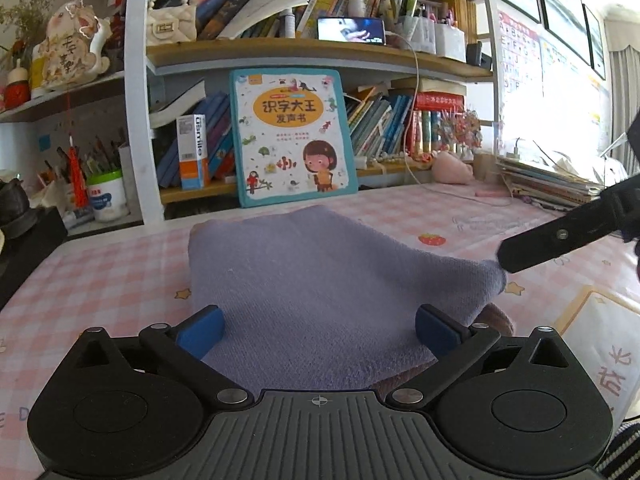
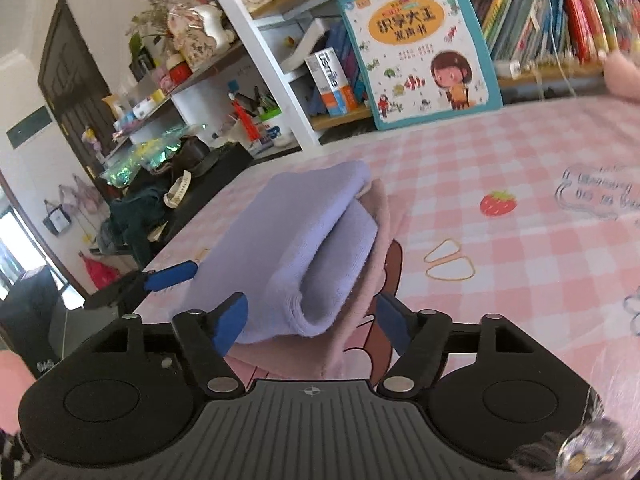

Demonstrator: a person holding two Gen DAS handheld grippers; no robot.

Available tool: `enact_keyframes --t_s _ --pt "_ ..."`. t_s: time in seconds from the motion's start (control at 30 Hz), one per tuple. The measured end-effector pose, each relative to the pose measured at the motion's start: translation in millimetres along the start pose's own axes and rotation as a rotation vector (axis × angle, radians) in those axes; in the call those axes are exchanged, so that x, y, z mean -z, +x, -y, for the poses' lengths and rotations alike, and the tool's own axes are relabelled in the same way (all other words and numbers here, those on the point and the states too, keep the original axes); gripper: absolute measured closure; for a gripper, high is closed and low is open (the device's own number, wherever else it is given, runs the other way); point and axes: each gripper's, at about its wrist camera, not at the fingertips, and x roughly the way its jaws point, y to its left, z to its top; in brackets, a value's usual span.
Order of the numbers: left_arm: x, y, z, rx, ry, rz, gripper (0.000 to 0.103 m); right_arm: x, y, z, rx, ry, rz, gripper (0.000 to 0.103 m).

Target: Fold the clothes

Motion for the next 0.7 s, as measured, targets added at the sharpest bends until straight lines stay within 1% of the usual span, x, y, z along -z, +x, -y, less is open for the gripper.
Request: enact_keyframes --t_s 0.1,0.27,0.33,0.5,0.53,0.6,0.63,0.67,0.7 --pt "0.7 -0.3 -0.8 0.004 -0.002 0.003 0.0 -0.7 10.3 1.9 -0.006 0.031 -0.018 0.034" --pt "2.6 -0.1 -0.6 0.004 0.004 0.009 0.0 -3.0 23.0 10.0 -0.057 0.113 -0.031 0.034" --pt "2.9 -0.3 -1.3 0.008 0.0 0.011 0.0 -6.7 29.0 14.4 -0.065 0.145 -0.029 0.034" --pt "4.2 -2.0 -6.5 0.029 -0.026 0.023 0.0 -18.1 49.2 22.0 -0.021 0.179 -0.038 0.035" --pt "4.5 -2.4 -7.2 0.034 -0.032 0.027 0.0 -19.7 52.9 21.9 -0.008 0.176 -0.039 0.037" --pt "4.9 -2.7 -8.4 0.037 -0.042 0.03 0.0 -18.6 53.0 13.0 0.023 0.116 -0.035 0.059" --pt "5.0 -2.7 -8.9 0.038 -0.046 0.03 0.0 -18.1 53.0 8.5 0.038 0.086 -0.034 0.06" --pt "5.1 -2.7 -9.1 0.038 -0.049 0.031 0.0 -17.6 53.0 4.1 0.054 0.056 -0.032 0.066" --pt "5.2 -2.7 -9.2 0.038 -0.051 0.032 0.0 -17.1 53.0 -0.4 0.069 0.026 -0.03 0.069"
